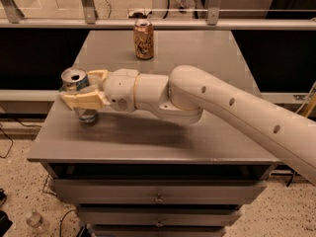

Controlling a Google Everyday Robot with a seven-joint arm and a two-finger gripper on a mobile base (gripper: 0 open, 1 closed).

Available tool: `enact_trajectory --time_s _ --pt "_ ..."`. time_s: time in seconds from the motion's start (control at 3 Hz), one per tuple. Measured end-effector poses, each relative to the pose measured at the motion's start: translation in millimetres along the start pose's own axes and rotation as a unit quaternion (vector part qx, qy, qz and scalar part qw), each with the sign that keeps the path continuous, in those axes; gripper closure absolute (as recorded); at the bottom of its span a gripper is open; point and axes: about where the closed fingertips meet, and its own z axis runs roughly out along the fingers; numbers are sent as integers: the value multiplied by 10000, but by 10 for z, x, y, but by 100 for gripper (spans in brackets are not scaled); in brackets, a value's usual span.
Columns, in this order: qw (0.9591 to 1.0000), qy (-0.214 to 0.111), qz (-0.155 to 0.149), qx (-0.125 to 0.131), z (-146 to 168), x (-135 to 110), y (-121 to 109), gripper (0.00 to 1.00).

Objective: Move redbull can near sponge

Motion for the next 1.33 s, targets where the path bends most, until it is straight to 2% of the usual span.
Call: enact_trajectory --time_s 1.0,1.33 --pt "10000 -7 -17 -57 51 -25 47 13" --pt "10000 -10 -22 -75 67 -33 62 0"
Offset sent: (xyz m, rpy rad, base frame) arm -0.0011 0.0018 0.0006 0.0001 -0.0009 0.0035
